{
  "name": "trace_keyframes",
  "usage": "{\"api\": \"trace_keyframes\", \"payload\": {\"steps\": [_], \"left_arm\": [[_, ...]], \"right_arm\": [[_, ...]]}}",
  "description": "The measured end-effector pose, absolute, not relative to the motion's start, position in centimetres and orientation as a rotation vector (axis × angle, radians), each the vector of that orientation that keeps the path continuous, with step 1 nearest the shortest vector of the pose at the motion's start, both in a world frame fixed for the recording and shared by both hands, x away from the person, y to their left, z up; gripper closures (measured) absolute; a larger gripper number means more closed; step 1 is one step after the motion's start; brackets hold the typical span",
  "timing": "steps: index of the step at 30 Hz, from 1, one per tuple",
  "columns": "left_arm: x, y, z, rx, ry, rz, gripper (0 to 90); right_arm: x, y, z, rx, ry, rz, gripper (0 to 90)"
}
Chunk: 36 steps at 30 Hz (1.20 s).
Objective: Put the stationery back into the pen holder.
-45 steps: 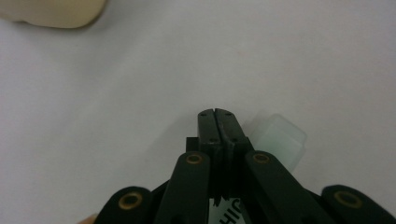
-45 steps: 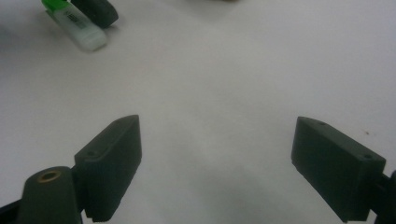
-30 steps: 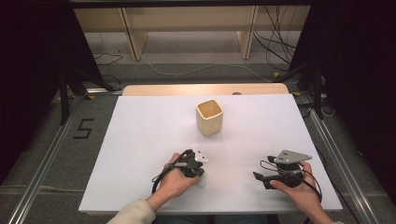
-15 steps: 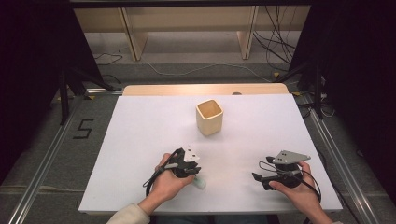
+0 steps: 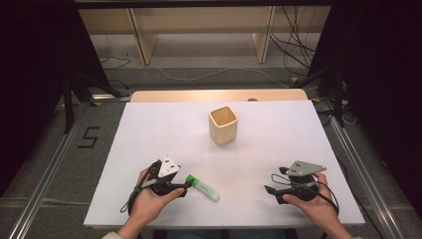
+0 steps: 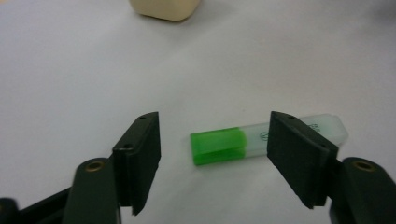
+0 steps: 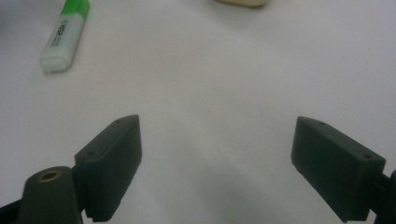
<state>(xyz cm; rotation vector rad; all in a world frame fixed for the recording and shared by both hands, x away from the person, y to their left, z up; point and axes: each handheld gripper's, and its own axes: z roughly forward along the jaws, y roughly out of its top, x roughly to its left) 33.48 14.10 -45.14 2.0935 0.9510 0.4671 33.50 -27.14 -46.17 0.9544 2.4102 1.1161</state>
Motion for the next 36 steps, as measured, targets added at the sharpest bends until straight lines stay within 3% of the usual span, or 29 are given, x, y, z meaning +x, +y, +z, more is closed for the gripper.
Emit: {"api": "trace_keyframes", "payload": {"steps": [8,20,36], "left_arm": [[32.1,16.6,-46.1,2.078,0.997,0.457,20.0],[31.1,16.9,-47.4,2.114,1.020,0.433,20.1],[31.1,16.5,-47.7,2.123,1.020,0.425,21.1]], "right_arm": [[33.4,-25.9,-45.7,0.921,2.442,1.159,18.8],[34.0,-19.2,-45.0,0.799,2.559,1.154,27.4],[35.5,-11.0,-46.1,0.644,2.695,1.119,31.8]]}}
